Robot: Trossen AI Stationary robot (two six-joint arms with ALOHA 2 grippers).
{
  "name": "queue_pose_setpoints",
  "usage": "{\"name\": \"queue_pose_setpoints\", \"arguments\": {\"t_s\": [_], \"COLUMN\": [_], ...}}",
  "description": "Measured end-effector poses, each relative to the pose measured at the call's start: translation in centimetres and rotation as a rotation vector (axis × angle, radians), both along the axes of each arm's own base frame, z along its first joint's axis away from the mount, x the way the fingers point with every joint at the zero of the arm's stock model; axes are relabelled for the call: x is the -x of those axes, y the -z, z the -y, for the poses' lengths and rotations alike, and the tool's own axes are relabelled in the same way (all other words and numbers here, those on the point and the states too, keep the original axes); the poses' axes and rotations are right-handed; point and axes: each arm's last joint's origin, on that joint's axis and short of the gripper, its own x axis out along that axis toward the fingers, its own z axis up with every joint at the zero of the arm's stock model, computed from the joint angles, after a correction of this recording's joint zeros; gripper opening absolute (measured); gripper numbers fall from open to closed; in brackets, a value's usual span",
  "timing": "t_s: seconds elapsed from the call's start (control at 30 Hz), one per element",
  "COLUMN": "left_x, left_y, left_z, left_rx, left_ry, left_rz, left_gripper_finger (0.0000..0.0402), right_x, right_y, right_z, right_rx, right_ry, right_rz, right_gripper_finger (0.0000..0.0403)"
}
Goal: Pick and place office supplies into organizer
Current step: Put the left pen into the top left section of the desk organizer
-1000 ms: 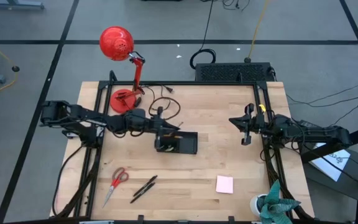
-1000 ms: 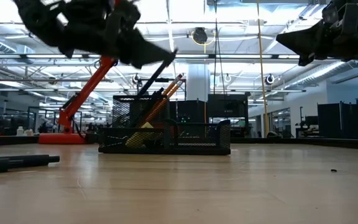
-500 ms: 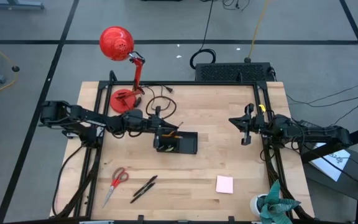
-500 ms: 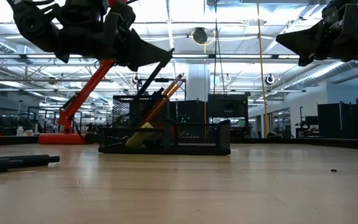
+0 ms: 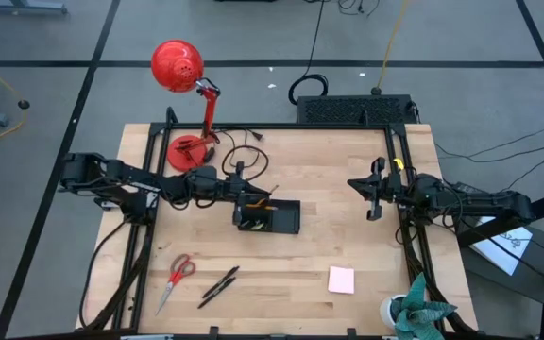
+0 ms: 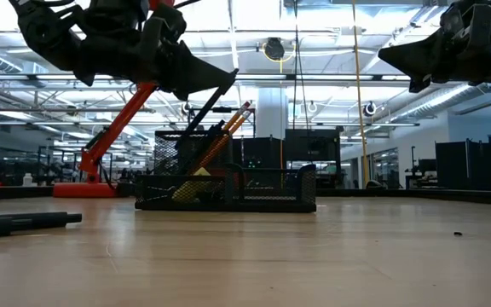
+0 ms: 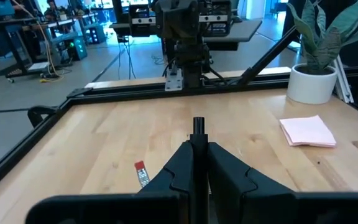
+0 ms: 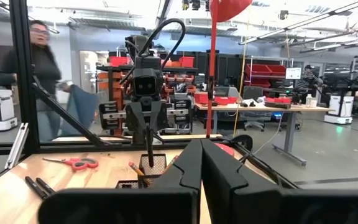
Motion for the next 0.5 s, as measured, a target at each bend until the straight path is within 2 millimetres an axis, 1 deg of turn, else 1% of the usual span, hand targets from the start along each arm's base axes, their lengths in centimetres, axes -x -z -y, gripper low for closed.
{"name": "queue_pose_setpoints", "arguments": {"t_s": [0.33,0.5], "left_x": [0.09,0.11], "left_y": [0.54,0.60], "left_z": [-0.24,-0.24], "left_rx": [0.033,0.058], "left_ry": [-0.092,-0.098], "left_rz": [-0.058,-0.064], "left_gripper_finger": [0.0035,0.0035], "right_x": [0.00,0.00], "right_y": [0.00,0.00], "right_z": [0.00,0.00], "right_rx": [0.002,0.003], "right_ry": [0.001,0.001], "right_rz": [0.000,-0.001], "right_gripper_finger": [0.0000,0.0000]}}
